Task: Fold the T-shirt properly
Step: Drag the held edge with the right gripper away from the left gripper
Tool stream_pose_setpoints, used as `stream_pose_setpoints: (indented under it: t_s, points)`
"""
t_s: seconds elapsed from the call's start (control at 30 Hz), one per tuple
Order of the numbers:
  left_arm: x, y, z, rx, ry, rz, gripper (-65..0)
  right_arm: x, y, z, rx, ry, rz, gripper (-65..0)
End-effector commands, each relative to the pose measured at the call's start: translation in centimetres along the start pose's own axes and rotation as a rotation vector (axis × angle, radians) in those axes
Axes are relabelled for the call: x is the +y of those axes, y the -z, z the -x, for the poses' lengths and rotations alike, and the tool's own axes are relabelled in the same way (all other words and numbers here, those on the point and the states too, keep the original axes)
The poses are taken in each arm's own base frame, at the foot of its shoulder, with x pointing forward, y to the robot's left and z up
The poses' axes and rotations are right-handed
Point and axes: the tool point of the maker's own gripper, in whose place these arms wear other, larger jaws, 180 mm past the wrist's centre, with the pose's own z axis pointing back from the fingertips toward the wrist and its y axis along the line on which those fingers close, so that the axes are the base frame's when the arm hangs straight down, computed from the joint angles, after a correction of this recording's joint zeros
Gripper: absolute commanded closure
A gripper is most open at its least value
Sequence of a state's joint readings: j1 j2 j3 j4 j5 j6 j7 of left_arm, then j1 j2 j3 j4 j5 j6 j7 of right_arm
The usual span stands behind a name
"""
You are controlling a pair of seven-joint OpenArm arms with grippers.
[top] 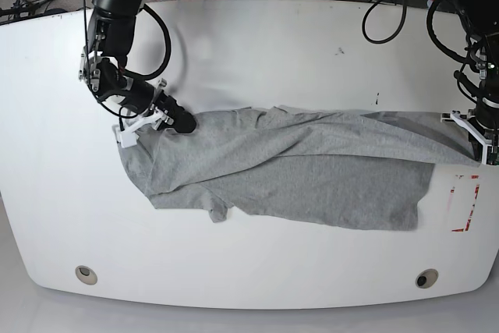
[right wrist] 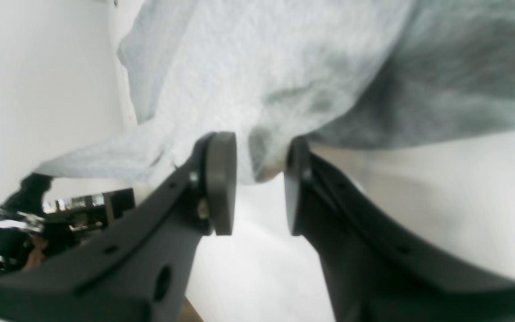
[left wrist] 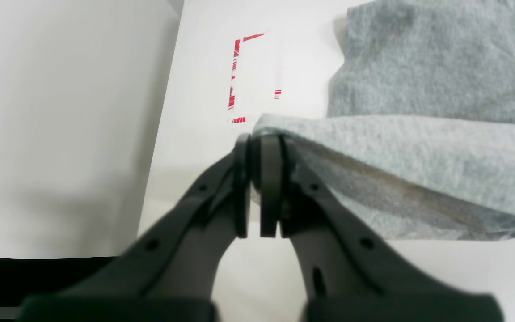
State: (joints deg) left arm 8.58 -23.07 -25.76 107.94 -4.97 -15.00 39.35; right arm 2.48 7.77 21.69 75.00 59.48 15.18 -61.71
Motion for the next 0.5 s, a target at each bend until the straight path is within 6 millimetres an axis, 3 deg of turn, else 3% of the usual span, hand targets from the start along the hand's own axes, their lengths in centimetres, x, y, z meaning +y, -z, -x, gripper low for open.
stream_pose_setpoints:
  t_s: [0.0, 0.1, 0.2, 0.47]
  points:
    - [1.0, -0.3, -1.7, -0.054, 0.011, -0.027, 0.0, 1.7, 0.4, -1.7, -0.033, -0.047, -0.028, -18.1]
    - [1.0, -0.2, -1.7, -0.055, 0.011, -0.027, 0.0, 2.2, 0.8, -1.4, -0.033, -0.045, -0.039, -15.2]
    - [1.0, -0.2, -1.7, -0.055, 0.011, -0.027, 0.0, 2.2, 0.8, -1.4, -0.032, -0.045, -0.039, 0.0]
    - [1.0, -0.3, -1.9, -0.061, 0.012, -0.028, 0.0, 3.4, -0.8, -1.6, -0.070, -0.118, -0.042, 0.0]
